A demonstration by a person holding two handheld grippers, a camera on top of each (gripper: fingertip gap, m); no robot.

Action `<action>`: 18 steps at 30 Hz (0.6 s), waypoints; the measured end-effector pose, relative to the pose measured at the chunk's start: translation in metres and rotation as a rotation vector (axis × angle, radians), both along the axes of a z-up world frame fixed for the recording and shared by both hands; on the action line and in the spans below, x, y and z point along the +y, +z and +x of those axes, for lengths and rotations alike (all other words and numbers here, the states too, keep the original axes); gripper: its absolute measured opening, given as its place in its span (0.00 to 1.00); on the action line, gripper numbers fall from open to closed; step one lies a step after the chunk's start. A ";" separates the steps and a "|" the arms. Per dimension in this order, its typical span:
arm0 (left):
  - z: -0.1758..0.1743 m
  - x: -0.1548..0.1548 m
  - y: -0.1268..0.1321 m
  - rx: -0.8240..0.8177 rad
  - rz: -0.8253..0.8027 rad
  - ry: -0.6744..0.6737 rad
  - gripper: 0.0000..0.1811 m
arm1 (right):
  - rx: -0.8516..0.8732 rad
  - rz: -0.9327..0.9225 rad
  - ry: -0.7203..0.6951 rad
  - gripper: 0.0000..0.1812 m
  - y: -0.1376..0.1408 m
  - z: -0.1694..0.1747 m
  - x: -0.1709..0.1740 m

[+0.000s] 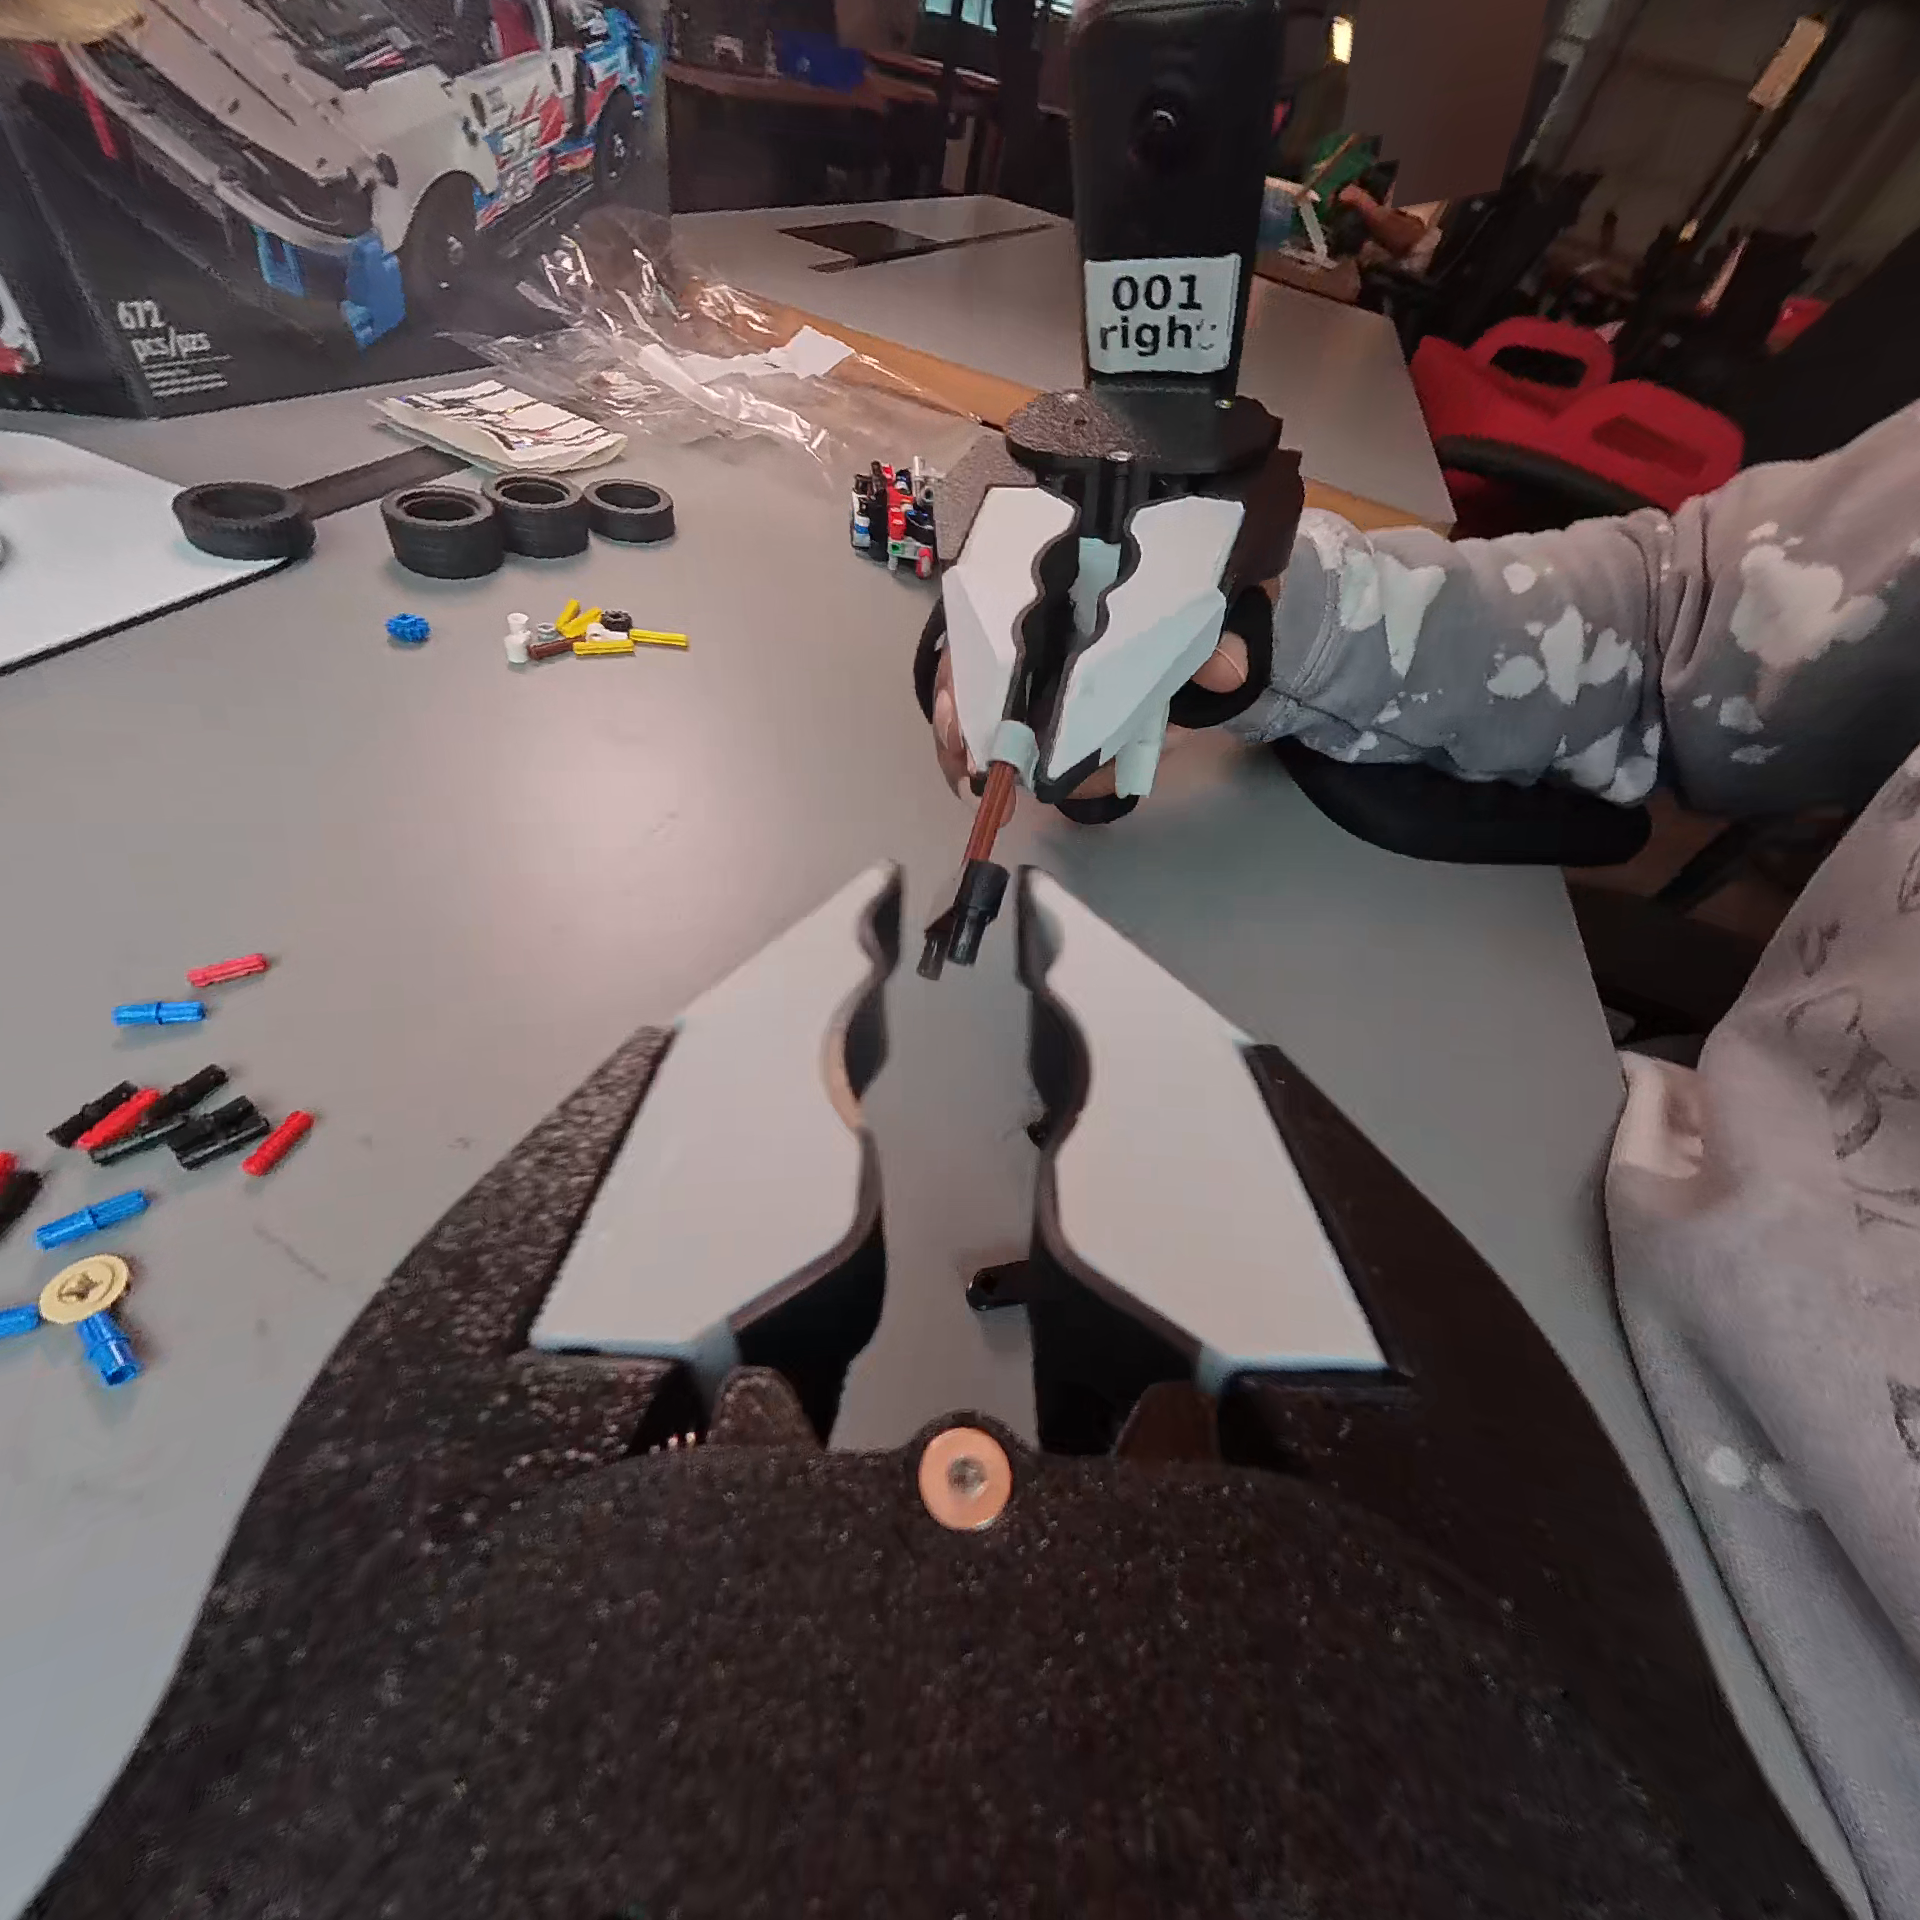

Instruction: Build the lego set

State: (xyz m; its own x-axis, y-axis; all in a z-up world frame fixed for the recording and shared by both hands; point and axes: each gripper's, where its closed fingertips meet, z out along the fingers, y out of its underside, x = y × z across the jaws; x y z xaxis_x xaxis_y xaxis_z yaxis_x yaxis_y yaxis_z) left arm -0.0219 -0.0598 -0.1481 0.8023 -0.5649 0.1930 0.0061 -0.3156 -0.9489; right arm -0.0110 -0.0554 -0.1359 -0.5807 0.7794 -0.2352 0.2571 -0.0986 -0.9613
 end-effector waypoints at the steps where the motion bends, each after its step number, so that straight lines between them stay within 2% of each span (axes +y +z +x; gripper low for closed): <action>1: 0.004 -0.003 -0.001 0.032 0.009 -0.023 0.04 | -0.001 0.011 0.016 0.04 -0.001 0.001 -0.004; 4: -0.002 -0.007 -0.006 0.082 -0.033 -0.033 0.04 | 0.022 0.010 0.021 0.04 0.006 0.008 0.006; 5: -0.009 -0.007 -0.007 0.084 -0.042 -0.010 0.04 | 0.039 0.000 -0.010 0.04 0.013 0.010 0.021; 7: -0.023 -0.005 -0.004 0.057 -0.058 0.031 0.04 | 0.035 0.069 -0.163 0.04 0.016 0.011 0.069; 9: -0.031 -0.003 -0.005 0.032 -0.078 0.063 0.04 | -0.044 0.226 -0.376 0.04 0.001 0.011 0.130; 11: -0.030 -0.001 -0.010 0.037 -0.091 0.066 0.04 | -0.186 0.441 -0.586 0.04 -0.024 0.012 0.191; 12: -0.027 0.000 -0.013 0.046 -0.097 0.064 0.04 | -0.244 0.541 -0.645 0.04 -0.036 0.013 0.212; 15: -0.019 0.001 -0.023 0.061 -0.125 0.050 0.04 | -0.375 0.712 -0.698 0.04 -0.067 0.006 0.244; 18: -0.017 0.001 -0.026 0.085 -0.120 0.049 0.04 | -0.429 0.761 -0.682 0.04 -0.084 -0.009 0.252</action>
State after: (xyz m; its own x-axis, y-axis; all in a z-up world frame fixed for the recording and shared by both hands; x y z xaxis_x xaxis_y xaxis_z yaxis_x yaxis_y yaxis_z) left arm -0.0392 -0.0585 -0.1737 0.8448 -0.5015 0.1865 -0.0549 -0.4280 -0.9021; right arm -0.0200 0.1966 -0.2195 0.0405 0.9311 0.3626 0.7002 0.2325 -0.6750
